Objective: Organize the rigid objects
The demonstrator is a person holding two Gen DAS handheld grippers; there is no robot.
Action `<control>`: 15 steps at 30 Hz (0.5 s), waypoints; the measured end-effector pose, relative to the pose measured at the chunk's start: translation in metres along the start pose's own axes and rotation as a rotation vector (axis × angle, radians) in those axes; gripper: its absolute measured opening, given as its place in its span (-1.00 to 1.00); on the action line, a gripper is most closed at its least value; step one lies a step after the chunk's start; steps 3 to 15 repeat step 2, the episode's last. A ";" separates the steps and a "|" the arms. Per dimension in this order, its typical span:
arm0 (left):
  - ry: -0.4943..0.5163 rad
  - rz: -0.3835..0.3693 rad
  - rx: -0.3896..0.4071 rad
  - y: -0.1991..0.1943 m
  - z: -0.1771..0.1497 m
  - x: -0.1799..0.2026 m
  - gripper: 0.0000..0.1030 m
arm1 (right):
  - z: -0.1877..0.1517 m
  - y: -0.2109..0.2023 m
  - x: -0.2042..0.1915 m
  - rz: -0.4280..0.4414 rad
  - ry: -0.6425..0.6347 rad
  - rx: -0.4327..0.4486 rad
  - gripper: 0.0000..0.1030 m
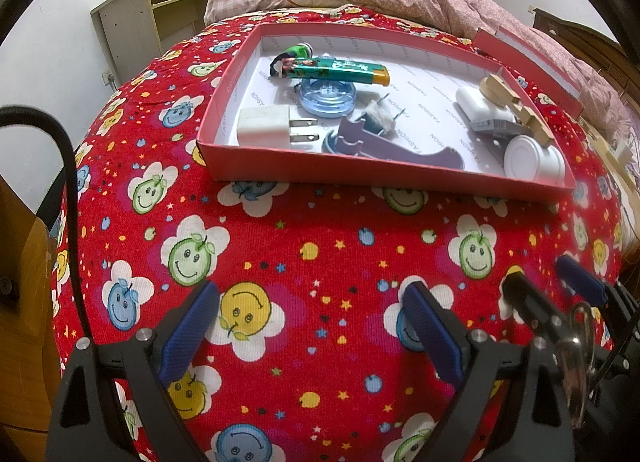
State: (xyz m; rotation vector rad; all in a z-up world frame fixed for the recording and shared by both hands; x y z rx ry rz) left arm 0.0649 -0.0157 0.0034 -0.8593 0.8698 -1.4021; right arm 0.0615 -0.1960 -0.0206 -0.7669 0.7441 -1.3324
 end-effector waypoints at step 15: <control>0.000 0.000 0.000 0.000 0.000 0.001 0.86 | 0.000 0.000 0.000 0.000 0.000 0.000 0.39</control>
Point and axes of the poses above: each gripper's, at about its wrist camera, not at the fingertips, and y roughly the way its jaws point, x to its right, z to its top, the point moved 2 cm from there along y, roughly the way its jaws point, and after that the axes turned 8 degrees about -x, right-handed, at the moved point
